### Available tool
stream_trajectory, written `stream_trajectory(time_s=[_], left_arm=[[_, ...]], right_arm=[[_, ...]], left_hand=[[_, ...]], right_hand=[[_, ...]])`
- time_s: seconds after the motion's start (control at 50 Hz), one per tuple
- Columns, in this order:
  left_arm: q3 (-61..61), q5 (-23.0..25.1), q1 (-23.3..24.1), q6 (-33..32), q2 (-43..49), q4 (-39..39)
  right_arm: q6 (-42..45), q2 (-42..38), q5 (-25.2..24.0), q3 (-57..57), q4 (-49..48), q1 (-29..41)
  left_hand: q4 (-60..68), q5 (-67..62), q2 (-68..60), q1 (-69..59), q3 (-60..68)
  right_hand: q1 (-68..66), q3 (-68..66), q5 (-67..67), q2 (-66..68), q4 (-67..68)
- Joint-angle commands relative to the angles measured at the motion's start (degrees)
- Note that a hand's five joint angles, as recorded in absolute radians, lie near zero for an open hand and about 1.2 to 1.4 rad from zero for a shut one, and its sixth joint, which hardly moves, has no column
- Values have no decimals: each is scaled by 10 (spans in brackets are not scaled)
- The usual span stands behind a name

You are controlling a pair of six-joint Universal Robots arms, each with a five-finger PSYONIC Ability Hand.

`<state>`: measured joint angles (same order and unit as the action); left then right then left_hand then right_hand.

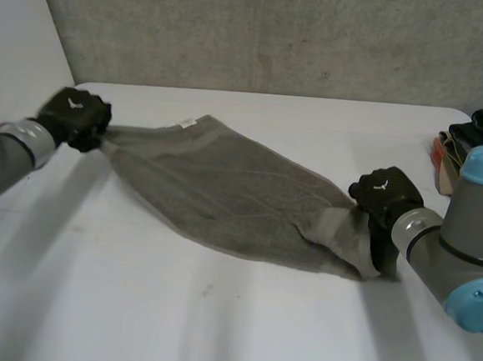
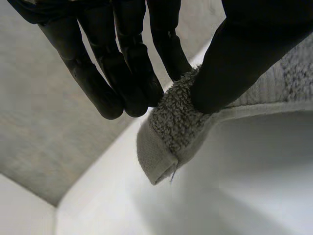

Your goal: Fold the laundry.

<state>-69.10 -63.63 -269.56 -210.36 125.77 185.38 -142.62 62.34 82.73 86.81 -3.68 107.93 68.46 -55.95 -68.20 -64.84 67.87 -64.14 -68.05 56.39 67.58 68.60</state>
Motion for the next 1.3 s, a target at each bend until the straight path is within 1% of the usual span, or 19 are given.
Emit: stream_trajectory(time_s=[0.02, 0.08, 0.16, 0.24, 0.34, 0.36, 0.38, 0.4, 0.42, 0.5, 0.58, 0.66, 0.68, 0.78, 0.82, 0.9, 0.98, 1.06, 1.3], left_arm=[[-171, 16, -19, 41, -212, 25], [-212, 27, -23, 50, -261, 31], [-281, 47, -24, 67, -310, 35], [-323, 49, -10, 68, -312, 39], [-335, 23, 25, 54, -274, 50], [-332, 16, 27, 50, -267, 50], [-329, 10, 32, 45, -261, 49], [-326, -8, 39, 35, -250, 46], [-324, -14, 40, 31, -246, 45], [-319, -43, 49, 23, -238, 36], [-320, -50, 55, 26, -244, 31], [-320, -49, 61, 29, -255, 31], [-320, -49, 62, 30, -257, 31], [-319, -52, 68, 36, -264, 33], [-318, -53, 69, 40, -267, 34], [-316, -54, 68, 49, -268, 35], [-315, -54, 66, 53, -267, 35], [-315, -52, 65, 53, -266, 35], [-316, -51, 63, 53, -266, 40]], right_arm=[[3, 52, -13, -59, 80, -26], [2, 60, -25, -101, 125, -51], [-8, 25, -56, -175, 165, -66], [-27, -73, -75, -268, 139, -52], [-33, -226, -41, -383, 54, -45], [-32, -244, -28, -395, 39, -44], [-31, -260, -19, -407, 28, -41], [-26, -284, 4, -421, 9, -40], [-22, -289, 15, -424, -2, -40], [-21, -278, 58, -409, -27, -40], [-41, -201, 70, -343, -23, -46], [-44, -90, 45, -243, 6, -58], [-43, -52, 25, -202, 24, -65], [-39, 10, -35, -112, 96, -78], [-37, 17, -50, -90, 127, -80], [-41, 16, -84, -34, 183, -85], [-41, 2, -119, 5, 135, -87], [-34, -11, -132, 33, 70, -85], [-4, -56, -136, 41, -18, -76]], left_hand=[[115, -141, -118, -152, 121], [115, -141, -118, -152, 121], [115, -141, -118, -152, 121], [115, -141, -118, -152, 121], [115, -141, -118, -152, 121], [115, -141, -118, -152, 121], [115, -141, -118, -152, 121], [115, -141, -118, -152, 121], [115, -141, -118, -152, 121], [115, -141, -118, -152, 121], [115, -141, -118, -152, 121], [115, -141, -118, -152, 121], [115, -141, -118, -152, 121], [115, -141, -118, -152, 121], [115, -141, -118, -152, 121], [115, -141, -118, -152, 121], [115, -141, -118, -152, 121], [115, -141, -118, -152, 121], [115, -141, -118, -152, 121]], right_hand=[[-159, -120, 136, 124, 114], [-159, -120, 136, 124, 114], [-159, -120, 136, 124, 114], [-159, -120, 136, 124, 114], [-159, -120, 136, 124, 114], [-43, -4, 21, 9, -1], [134, 173, -157, -169, -179], [489, 528, -512, -523, -534], [541, 580, -564, -576, -586], [541, 580, -564, -576, -586], [541, 580, -564, -576, -586], [541, 580, -564, -576, -586], [541, 580, -564, -576, -586], [392, 431, -414, -426, -436], [373, 412, -396, -408, -418], [227, 266, -250, -262, -272], [222, 261, -244, -256, -266], [223, 263, -246, -258, -268], [212, 251, -234, -246, -256]])
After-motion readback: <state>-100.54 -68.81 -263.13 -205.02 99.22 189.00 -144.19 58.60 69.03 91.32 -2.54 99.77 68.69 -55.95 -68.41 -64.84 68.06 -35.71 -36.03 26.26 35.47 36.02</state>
